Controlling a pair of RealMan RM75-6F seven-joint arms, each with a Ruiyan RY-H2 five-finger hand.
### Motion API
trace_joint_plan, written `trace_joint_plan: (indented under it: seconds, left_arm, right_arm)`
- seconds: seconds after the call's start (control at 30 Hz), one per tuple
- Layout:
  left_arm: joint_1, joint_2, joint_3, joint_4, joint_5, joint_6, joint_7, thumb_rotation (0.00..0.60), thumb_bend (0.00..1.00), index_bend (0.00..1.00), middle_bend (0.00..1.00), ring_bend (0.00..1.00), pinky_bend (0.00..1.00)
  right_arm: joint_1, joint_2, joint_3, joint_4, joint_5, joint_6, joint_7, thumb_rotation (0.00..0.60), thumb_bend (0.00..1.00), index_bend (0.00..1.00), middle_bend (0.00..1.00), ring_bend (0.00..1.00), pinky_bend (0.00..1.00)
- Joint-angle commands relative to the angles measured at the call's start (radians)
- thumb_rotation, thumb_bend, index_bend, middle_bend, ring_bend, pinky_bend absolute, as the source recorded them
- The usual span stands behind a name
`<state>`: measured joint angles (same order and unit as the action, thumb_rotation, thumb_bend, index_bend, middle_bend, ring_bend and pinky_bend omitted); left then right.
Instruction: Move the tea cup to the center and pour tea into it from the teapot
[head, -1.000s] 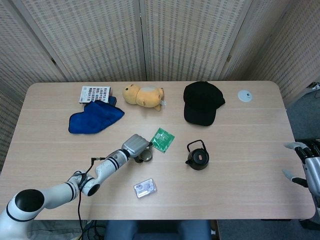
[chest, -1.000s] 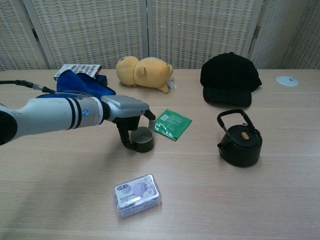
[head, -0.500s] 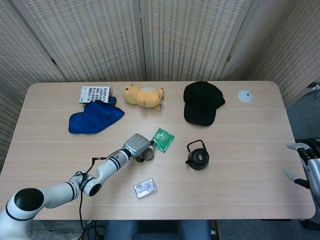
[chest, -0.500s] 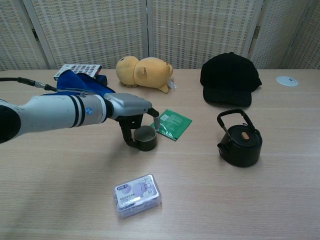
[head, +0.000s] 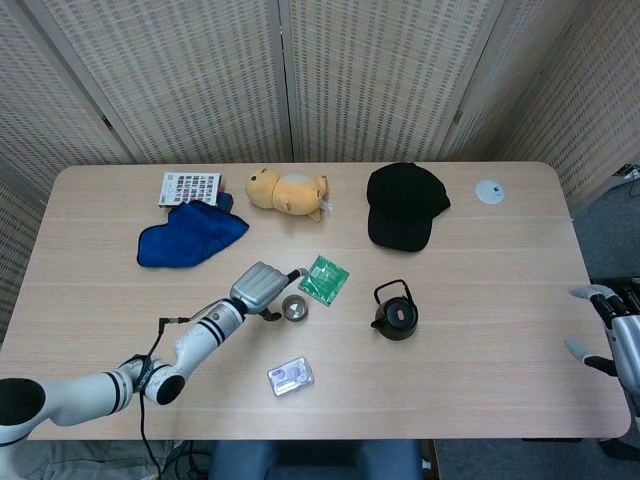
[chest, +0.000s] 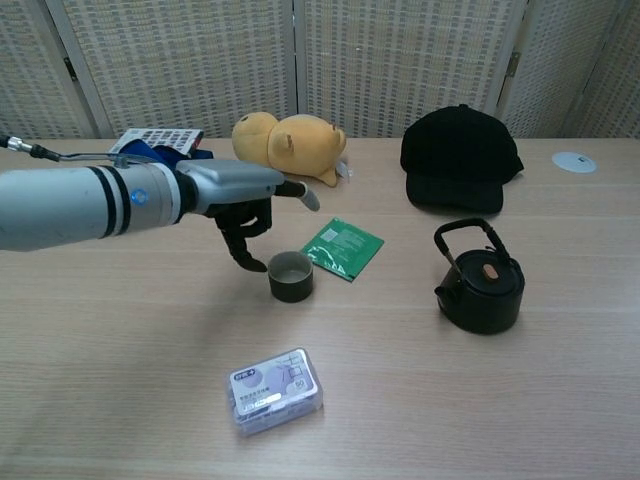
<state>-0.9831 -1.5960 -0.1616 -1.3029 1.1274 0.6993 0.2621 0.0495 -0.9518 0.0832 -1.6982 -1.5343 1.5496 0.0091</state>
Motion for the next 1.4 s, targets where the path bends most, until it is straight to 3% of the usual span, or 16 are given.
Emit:
trace_joint_plan:
  seconds: [0.03,0.37,0.63,1.0,1.4]
  left_arm:
    - [0.077,0.095,0.003,-0.111,-0.03,0.118,0.032,0.6,0.22,0.12,0.73,0.73,0.86]
    - [0.284,0.243,0.058,-0.286,-0.044,0.42,0.091,0.6,0.22,0.14,0.57,0.6,0.81]
    - [0.434,0.327,0.123,-0.322,0.047,0.591,0.064,0.6,0.22,0.17,0.45,0.52,0.6]
    - [0.581,0.393,0.186,-0.388,0.182,0.739,0.024,0.6,0.22,0.17,0.29,0.33,0.39]
    - [0.661,0.398,0.193,-0.385,0.236,0.777,0.027,0.6,0.22,0.17,0.28,0.32,0.33]
  right_arm:
    - [0.004,0.002,0.002,0.0,0.002,-0.005,0.003,0.6,0.06,0.32,0.33,0.2,0.19]
    - [0.035,-0.004,0.011,0.028,0.018,-0.057,0.034,0.6,0.07,0.32,0.33,0.2,0.2]
    - [0.072,-0.012,0.003,0.047,-0.003,-0.112,0.047,0.6,0.08,0.32,0.33,0.2,0.22]
    - [0.125,-0.042,-0.01,0.056,-0.043,-0.171,0.039,0.6,0.09,0.32,0.34,0.21,0.22]
    - [0.183,-0.068,-0.007,0.031,-0.04,-0.241,-0.009,0.6,0.06,0.32,0.34,0.21,0.22]
